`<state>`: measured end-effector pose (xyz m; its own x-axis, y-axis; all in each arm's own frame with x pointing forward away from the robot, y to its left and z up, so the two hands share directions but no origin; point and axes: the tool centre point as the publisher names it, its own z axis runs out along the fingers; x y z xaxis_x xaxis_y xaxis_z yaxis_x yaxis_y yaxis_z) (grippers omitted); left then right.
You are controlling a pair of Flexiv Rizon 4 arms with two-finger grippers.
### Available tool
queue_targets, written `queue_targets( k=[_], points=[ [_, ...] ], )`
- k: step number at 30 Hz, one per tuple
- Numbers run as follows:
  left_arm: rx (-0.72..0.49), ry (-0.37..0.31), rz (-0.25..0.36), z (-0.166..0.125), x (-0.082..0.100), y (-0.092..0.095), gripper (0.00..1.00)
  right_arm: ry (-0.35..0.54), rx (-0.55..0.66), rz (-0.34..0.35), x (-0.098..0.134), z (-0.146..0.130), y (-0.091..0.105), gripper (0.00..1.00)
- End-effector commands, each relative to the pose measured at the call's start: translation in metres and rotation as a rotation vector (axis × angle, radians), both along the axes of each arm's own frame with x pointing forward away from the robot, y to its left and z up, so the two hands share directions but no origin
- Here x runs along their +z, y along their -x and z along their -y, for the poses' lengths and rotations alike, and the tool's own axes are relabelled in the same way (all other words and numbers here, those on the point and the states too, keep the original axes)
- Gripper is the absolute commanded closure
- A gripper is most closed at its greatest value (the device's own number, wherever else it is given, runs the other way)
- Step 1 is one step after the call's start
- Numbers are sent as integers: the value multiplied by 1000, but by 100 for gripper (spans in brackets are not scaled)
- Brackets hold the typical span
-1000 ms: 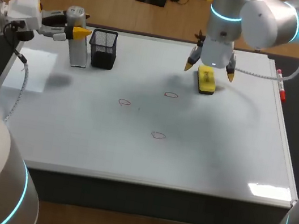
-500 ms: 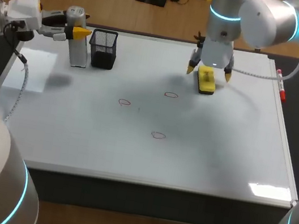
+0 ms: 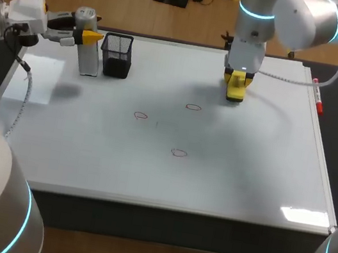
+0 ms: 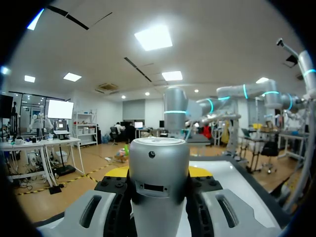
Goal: Pick up the inspection probe, press it on each red-marked spot on the whiteboard one by one, put down the probe, pick up the eraser, and wipe off all the red marks.
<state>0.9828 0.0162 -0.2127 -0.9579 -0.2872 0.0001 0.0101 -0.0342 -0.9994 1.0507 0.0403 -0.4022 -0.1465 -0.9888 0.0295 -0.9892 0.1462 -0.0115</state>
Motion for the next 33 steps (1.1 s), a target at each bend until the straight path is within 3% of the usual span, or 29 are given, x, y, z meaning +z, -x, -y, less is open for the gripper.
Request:
queue_targets(
  k=[1,13,22,33],
  points=[
    [2,1,1,0,1,1,100,-8,-44,-10,10,17,2,100],
    [2,1,1,0,1,1,100,-66,-246,-35,21,79,6,100],
    [2,1,1,0,1,1,100,-52,-362,-36,20,124,13,100],
    [2,1,1,0,1,1,100,-50,-453,-44,18,146,31,100]
  ],
)
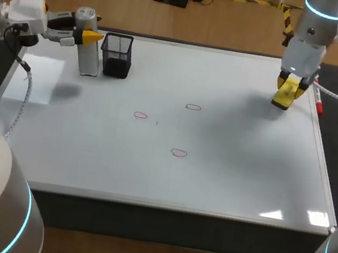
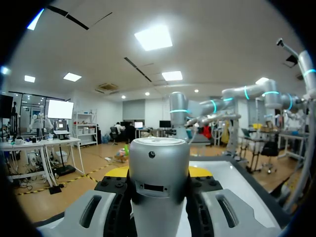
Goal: Pick up the inspection probe, press it on each red-marked spot on the whiteboard one by one, put down the probe, pick up the eraser, and wipe off all the red marks.
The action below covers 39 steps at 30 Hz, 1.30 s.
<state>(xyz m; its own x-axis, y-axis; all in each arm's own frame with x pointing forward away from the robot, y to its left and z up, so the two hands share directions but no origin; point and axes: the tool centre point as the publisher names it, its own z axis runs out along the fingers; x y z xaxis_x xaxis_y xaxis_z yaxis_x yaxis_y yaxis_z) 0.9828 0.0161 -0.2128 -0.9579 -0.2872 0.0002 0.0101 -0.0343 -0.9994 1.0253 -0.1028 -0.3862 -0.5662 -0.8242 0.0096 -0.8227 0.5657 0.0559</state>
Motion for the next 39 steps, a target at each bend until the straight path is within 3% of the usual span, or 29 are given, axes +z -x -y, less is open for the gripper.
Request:
queue_targets(
  k=[1,24,39],
  points=[
    [2,1,1,0,1,1,100,-4,2,13,2,3,6,100],
    [2,1,1,0,1,1,100,-4,2,13,2,3,6,100],
    [-59,13,31,44,6,35,100,-4,2,13,2,3,6,100]
  ],
)
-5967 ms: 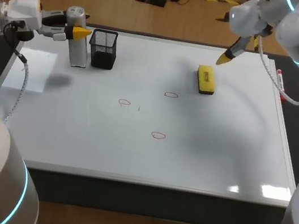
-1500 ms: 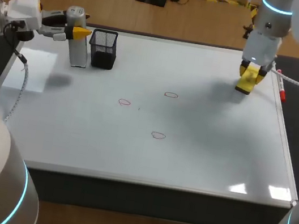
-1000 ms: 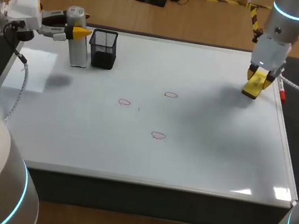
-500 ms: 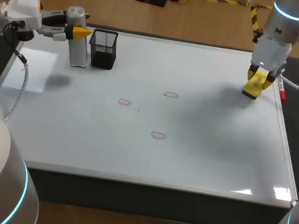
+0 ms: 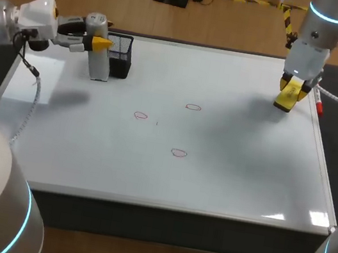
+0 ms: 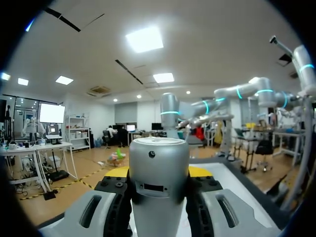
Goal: Pick up the inspection probe, press it on each red-marked spot on the whiteboard one by one, put down the probe, pick up the eraser, and wipe off all the red marks.
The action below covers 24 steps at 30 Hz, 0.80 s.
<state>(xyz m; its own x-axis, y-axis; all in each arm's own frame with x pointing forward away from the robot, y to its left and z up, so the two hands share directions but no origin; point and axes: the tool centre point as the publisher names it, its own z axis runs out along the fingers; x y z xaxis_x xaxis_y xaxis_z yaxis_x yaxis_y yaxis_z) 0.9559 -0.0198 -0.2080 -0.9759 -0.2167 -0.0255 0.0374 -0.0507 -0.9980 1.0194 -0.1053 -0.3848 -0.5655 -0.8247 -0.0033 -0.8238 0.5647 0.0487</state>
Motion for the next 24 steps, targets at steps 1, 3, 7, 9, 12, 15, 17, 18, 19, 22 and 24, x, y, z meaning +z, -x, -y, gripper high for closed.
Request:
queue_targets(
  k=[1,3,7,9,12,15,17,18,19,22,24],
  points=[
    [20,-11,-10,11,0,10,100,3,1,0,1,1,0,100],
    [26,-1,-16,17,0,14,100,3,1,0,1,1,0,100],
    [19,14,-23,31,-2,24,100,3,1,0,1,1,0,100],
    [14,19,-29,40,-4,29,100,3,1,0,1,1,0,100],
    [5,30,-32,53,-9,34,100,3,1,0,1,1,0,100],
    [-18,35,-42,65,-14,37,100,3,1,0,1,1,0,100],
    [-38,35,-49,74,-18,40,100,3,1,0,1,1,0,100],
    [-41,34,-49,78,-20,42,100,3,1,0,1,1,0,100],
    [-44,38,-51,80,-22,43,100,3,1,0,1,1,0,100],
    [-62,49,-45,86,-28,46,100,3,1,0,1,1,0,100],
    [-84,47,-34,89,-30,48,100,3,1,0,1,1,0,100]
  ],
)
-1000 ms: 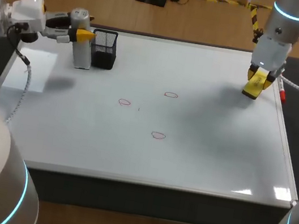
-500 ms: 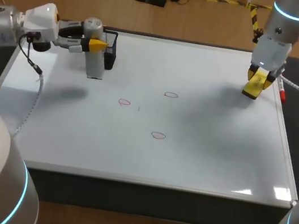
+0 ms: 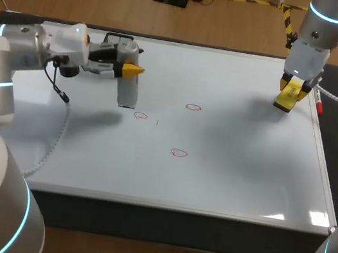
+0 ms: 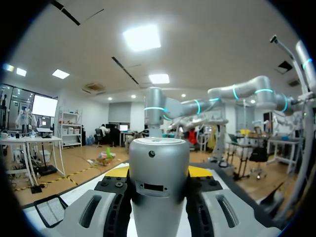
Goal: Pick up the inspection probe, press it on each red-marked spot on the whiteboard one by one, put down the probe, pick up the eraser, and wipe off all the red marks.
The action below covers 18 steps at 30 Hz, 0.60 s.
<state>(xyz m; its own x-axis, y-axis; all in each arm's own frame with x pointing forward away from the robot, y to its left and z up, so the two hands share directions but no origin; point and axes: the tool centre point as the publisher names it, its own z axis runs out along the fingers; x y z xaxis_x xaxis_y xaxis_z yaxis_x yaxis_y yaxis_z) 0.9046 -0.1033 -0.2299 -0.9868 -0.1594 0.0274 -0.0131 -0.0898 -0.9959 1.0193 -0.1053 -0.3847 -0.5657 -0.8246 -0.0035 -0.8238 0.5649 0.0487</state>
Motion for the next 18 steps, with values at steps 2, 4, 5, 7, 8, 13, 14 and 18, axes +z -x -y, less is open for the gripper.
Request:
queue_targets(
  k=[2,4,5,7,8,13,14,18],
  points=[
    [-30,13,10,8,-11,-4,100,3,1,0,1,0,0,100],
    [-37,14,6,10,-14,-3,100,3,1,0,1,0,0,100],
    [-38,15,4,11,-15,-3,100,3,1,0,1,0,0,100],
    [-40,15,2,12,-18,-3,100,3,1,0,1,0,0,100],
    [-40,15,1,13,-19,-2,100,3,1,0,1,0,0,100],
    [-51,26,-2,15,-28,-3,100,3,1,0,1,0,0,100],
    [-51,27,-2,15,-29,-3,100,3,1,0,1,0,0,100],
    [-57,29,-3,19,-35,-4,100,3,1,0,1,0,0,100]
  ],
)
